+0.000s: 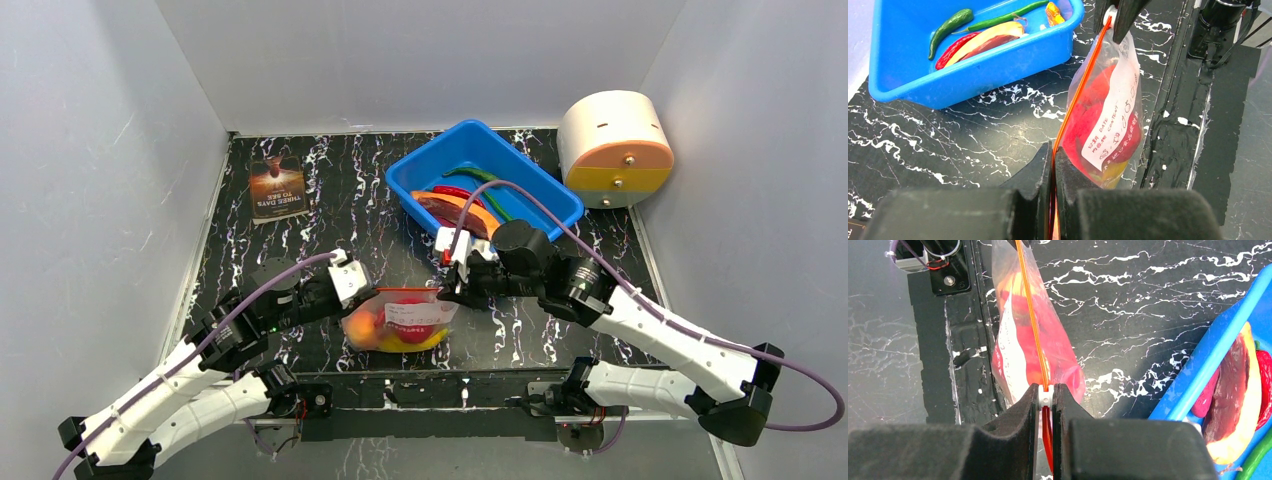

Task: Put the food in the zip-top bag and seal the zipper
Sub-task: Zip the zipper food storage bag at the center of the board.

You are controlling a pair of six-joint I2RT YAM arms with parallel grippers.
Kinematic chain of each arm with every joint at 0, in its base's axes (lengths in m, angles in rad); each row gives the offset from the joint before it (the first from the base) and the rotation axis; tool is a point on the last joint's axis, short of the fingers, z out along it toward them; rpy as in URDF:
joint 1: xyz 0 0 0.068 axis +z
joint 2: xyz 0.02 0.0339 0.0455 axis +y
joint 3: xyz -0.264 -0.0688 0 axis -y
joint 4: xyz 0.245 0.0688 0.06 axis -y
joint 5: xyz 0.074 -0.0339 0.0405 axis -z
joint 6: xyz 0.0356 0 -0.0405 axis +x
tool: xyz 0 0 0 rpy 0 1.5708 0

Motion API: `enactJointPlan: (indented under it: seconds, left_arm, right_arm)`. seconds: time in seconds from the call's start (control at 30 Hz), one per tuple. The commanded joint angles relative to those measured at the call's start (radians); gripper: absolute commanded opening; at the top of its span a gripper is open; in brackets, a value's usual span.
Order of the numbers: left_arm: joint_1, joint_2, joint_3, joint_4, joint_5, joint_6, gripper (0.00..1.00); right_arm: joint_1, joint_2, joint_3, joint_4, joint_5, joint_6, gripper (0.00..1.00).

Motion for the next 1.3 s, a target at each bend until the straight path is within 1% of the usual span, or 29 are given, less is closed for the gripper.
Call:
enactJointPlan:
  seconds: [0.0, 0.9, 1.27]
  left_arm:
    - [0.011, -0.024, 0.046, -0.073, -0.098, 0.016, 0.00]
    - [0.011, -0.031, 0.026, -0.074, -0.109, 0.004, 0.00]
    - [0.012, -0.015, 0.027, -0.079, -0.166, -0.016, 0.00]
  right_arm:
    - [-0.022, -0.053, 0.051, -0.072, 0.069, -0.015, 0.00]
    - [-0.023, -0.103, 0.068, -0.172, 0.170, -0.019, 0.00]
    - [-0.023, -0.114, 0.078, -0.237, 0.293, -0.020, 0.00]
